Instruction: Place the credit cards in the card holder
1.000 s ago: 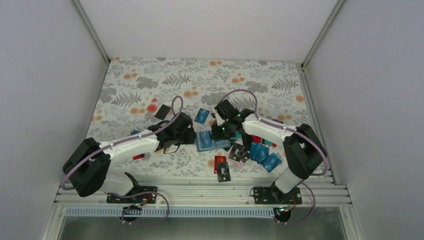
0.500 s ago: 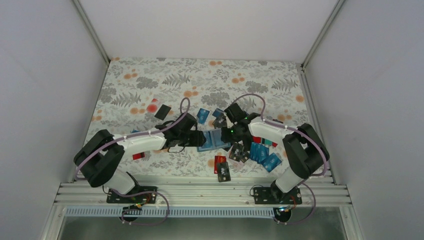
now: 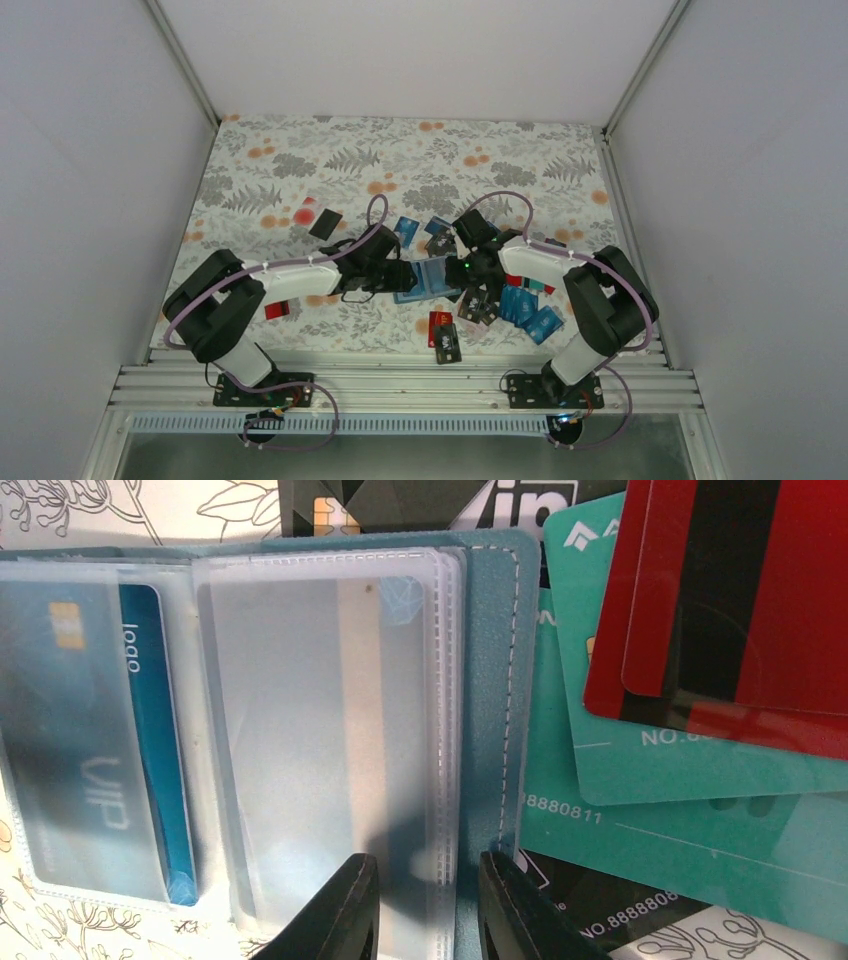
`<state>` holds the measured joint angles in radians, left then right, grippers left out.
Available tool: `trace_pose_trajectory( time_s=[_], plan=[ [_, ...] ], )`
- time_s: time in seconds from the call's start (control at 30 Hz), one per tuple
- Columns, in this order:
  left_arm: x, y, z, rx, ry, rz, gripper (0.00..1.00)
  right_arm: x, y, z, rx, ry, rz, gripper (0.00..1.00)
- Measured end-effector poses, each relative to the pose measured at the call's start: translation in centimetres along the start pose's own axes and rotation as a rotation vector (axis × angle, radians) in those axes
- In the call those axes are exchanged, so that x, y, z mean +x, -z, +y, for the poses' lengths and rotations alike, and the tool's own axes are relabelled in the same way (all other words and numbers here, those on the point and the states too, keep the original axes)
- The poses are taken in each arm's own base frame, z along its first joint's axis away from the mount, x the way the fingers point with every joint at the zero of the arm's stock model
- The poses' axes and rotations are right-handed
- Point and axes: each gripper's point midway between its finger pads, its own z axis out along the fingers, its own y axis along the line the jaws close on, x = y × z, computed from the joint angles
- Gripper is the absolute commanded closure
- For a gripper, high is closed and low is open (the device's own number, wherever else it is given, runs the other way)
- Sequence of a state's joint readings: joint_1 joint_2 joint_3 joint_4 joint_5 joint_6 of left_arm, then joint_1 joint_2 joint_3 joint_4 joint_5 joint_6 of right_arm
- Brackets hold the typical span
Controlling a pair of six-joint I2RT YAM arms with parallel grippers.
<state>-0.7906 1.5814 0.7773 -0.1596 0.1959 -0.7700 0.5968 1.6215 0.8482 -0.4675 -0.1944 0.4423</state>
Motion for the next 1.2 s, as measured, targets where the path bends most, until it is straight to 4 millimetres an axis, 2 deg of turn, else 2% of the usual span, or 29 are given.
trace_pose_trajectory(
  time_s=[0.27, 0.8, 1.2],
  plan=[
    [-0.6, 0.1, -0.6, 0.004, 0.003, -0.004, 0.42, 0.0, 0.0, 0.0, -0.003, 0.000, 0.001, 0.74],
    [-0.2, -0.9, 0.0, -0.019, 0.038, 0.018, 0.42, 0.0, 0.0, 0.0, -0.016, -0.004, 0.002, 0.75],
    [-0.4, -1.3, -0.6, 0.013, 0.076, 0.013, 0.35, 0.1, -0.1, 0.1, -0.021, -0.004, 0.002, 0.75]
  ],
)
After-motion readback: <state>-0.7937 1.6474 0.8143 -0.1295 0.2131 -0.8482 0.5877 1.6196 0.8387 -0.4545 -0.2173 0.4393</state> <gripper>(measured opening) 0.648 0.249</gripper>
